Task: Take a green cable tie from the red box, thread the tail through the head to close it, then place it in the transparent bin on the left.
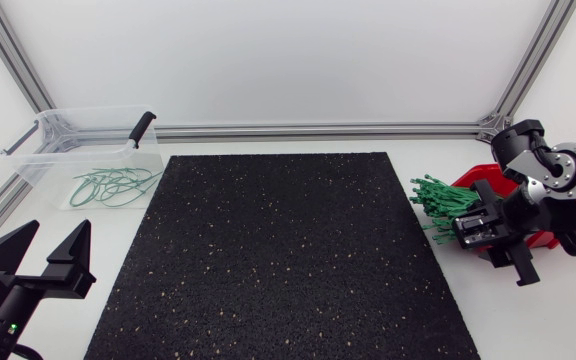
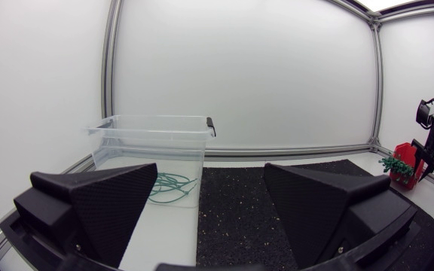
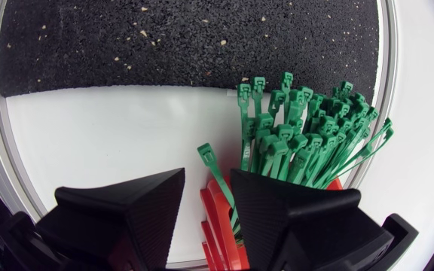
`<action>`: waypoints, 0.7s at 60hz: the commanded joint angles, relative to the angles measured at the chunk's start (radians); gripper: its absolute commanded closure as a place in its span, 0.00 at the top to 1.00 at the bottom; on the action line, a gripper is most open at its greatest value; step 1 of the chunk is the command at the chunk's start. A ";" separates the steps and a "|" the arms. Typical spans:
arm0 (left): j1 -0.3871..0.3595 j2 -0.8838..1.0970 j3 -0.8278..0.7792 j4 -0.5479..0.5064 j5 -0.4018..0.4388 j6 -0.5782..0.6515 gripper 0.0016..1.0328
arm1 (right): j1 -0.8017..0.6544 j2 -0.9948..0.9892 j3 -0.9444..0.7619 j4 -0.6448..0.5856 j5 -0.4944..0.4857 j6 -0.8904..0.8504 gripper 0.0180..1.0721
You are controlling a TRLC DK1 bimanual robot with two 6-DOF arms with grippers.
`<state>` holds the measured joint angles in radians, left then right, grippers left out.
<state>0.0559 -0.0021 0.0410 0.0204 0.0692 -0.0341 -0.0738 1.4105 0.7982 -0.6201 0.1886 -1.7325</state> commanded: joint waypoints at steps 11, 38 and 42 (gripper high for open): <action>-0.011 0.001 -0.041 -0.017 -0.003 -0.023 0.95 | -0.009 0.011 -0.021 0.031 0.012 -0.027 0.26; -0.011 0.001 -0.041 -0.017 -0.003 -0.023 0.95 | 0.000 -0.004 -0.059 0.103 0.043 -0.036 0.12; -0.011 0.001 -0.041 -0.017 -0.003 -0.023 0.95 | 0.009 -0.028 -0.060 0.103 0.038 -0.033 0.11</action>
<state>0.0494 -0.0021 0.0410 0.0204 0.0692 -0.0341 -0.0731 1.4105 0.7654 -0.5190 0.2184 -1.7370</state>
